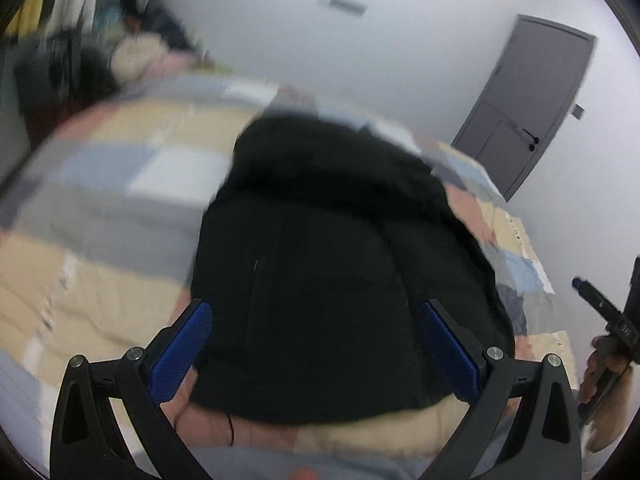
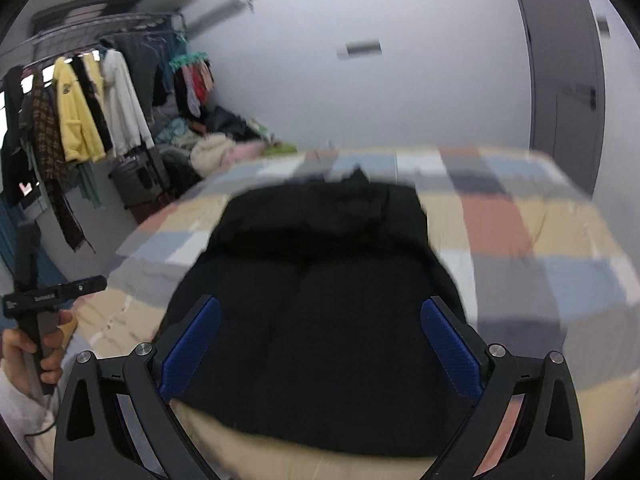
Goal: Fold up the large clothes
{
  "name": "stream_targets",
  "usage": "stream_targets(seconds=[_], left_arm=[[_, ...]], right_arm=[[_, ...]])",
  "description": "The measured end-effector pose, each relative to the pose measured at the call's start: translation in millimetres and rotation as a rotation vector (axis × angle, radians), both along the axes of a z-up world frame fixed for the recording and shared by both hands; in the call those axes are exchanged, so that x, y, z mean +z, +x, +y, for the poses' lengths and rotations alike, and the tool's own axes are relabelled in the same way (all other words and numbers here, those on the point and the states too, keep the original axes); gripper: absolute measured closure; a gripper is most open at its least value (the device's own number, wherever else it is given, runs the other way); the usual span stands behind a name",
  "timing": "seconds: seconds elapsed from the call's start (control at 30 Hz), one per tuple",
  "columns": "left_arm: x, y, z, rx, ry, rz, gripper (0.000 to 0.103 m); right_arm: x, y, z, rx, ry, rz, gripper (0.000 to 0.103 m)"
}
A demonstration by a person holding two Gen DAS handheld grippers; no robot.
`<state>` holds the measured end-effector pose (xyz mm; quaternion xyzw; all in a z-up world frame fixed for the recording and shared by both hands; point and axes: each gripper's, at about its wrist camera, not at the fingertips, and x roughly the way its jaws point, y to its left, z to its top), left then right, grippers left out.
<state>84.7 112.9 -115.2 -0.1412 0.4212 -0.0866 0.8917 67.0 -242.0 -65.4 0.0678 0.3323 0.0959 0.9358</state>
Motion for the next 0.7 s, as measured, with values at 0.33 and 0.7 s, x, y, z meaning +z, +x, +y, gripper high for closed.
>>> stream_targets(seconds=[0.33, 0.7], left_arm=[[-77.4, 32.0, 59.6, 0.052, -0.166, 0.319, 0.0], [-142.5, 70.5, 72.2, 0.094, -0.216, 0.577, 0.001]], right_arm=[[-75.4, 30.8, -64.0, -0.107, 0.186, 0.289, 0.002], [-126.2, 54.9, -130.6, -0.306, 0.294, 0.478, 0.002]])
